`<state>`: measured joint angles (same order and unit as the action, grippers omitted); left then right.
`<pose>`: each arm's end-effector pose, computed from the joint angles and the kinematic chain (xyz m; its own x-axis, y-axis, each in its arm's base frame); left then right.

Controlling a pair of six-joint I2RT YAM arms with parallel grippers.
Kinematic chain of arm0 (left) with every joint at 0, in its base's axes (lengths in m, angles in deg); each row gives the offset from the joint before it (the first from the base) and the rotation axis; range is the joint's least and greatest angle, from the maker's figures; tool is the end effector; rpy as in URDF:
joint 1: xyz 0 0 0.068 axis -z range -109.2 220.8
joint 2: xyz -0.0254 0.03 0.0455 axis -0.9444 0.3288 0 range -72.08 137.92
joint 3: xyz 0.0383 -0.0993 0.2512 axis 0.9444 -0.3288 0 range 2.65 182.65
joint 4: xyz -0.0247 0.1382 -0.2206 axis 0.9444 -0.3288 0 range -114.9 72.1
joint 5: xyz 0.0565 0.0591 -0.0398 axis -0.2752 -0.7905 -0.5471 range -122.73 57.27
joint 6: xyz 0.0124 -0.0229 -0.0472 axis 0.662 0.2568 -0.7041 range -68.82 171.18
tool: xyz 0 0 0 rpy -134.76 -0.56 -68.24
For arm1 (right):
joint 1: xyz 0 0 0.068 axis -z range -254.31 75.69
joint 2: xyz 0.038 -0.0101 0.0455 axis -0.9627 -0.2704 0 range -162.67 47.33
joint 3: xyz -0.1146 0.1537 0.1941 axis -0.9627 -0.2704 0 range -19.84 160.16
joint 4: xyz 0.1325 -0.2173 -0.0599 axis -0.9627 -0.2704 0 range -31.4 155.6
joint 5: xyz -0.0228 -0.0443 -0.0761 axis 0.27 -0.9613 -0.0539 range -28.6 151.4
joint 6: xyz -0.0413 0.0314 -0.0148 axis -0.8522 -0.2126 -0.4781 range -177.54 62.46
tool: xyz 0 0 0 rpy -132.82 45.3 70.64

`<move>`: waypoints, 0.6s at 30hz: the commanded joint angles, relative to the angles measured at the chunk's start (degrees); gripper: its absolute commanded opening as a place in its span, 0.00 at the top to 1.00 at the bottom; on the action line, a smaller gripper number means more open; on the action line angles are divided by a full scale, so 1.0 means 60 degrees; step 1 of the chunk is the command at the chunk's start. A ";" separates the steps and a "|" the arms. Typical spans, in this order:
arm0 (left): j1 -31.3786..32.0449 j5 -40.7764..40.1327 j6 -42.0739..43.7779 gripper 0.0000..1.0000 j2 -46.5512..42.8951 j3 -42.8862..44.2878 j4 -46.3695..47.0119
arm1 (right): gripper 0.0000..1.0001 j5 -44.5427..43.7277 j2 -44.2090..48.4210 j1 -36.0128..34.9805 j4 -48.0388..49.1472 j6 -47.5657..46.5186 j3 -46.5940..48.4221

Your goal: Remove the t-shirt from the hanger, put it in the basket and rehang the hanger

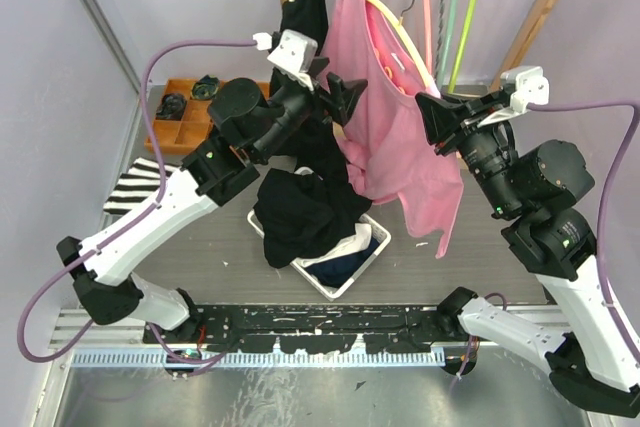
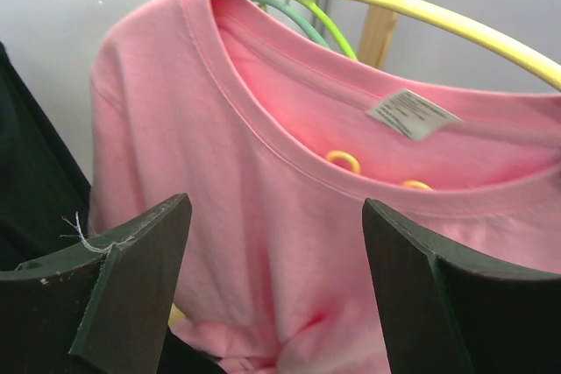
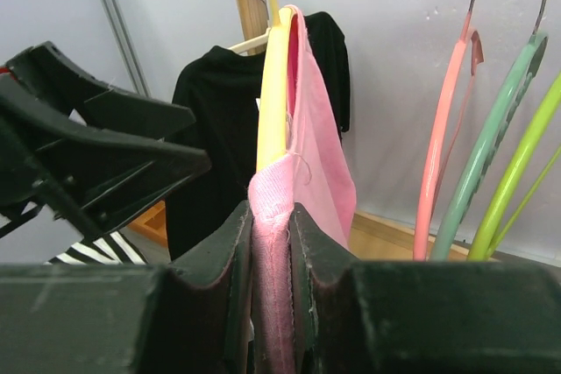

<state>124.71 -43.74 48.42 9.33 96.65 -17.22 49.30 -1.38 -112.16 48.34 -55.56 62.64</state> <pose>0.1896 -0.2488 0.5115 0.1020 -0.2204 -0.9701 0.6895 0.7186 -0.0907 0.0997 0.0679 0.5288 0.2091 0.2053 -0.9561 -0.4489 0.8888 0.0926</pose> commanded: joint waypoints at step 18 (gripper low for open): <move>-0.0644 -0.0470 0.0549 0.18 0.1926 0.2165 0.1201 | 0.99 0.0321 0.0193 -0.0031 0.1338 0.0124 0.0129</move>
<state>121.19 -45.31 50.04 19.75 105.81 -12.19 50.17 -1.29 -112.16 48.32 -55.02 61.78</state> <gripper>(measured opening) 0.836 0.242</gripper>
